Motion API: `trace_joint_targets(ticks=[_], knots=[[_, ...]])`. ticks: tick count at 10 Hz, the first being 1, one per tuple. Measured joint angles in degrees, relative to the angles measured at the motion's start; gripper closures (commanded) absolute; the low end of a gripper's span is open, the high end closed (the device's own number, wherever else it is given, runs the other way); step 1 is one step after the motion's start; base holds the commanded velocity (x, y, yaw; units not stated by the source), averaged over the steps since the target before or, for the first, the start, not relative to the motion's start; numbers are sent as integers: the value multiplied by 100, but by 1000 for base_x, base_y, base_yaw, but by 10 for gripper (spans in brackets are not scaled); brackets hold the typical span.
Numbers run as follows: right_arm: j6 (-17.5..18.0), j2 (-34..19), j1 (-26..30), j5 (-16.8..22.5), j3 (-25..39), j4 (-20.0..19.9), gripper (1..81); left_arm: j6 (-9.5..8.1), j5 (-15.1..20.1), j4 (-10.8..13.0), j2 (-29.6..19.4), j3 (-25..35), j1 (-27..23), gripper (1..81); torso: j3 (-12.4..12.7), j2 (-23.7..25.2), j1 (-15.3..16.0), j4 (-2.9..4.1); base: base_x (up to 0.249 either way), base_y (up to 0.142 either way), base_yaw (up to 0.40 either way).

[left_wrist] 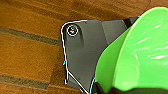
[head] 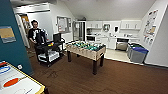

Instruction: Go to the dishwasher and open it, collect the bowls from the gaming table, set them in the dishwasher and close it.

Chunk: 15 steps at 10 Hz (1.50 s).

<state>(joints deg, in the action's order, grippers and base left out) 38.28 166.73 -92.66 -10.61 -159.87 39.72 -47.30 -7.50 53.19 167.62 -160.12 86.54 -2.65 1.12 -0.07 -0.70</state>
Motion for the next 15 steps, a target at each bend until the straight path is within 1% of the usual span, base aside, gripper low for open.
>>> trace_joint_targets(ticks=[1,3,5,12,15], knots=[[0,0,-6,5,0,2,811,0,0,0,0,0,1,811,0,0,0,0,0,0,-339],[0,15,-4,5,-5,0,811,59,1,0,0,0,1,811,0,0,0,0,0,0,-339],[0,107,-4,-2,-5,7,811,61,0,0,2,1,4,811,0,0,0,0,0,0,-339],[0,74,-6,24,-6,44,811,59,-2,0,-1,0,-2,811,0,0,0,0,0,0,-321],[-2,78,-22,27,-6,61,811,59,-13,-5,-1,1,-16,811,0,0,0,0,0,-20,-46]])
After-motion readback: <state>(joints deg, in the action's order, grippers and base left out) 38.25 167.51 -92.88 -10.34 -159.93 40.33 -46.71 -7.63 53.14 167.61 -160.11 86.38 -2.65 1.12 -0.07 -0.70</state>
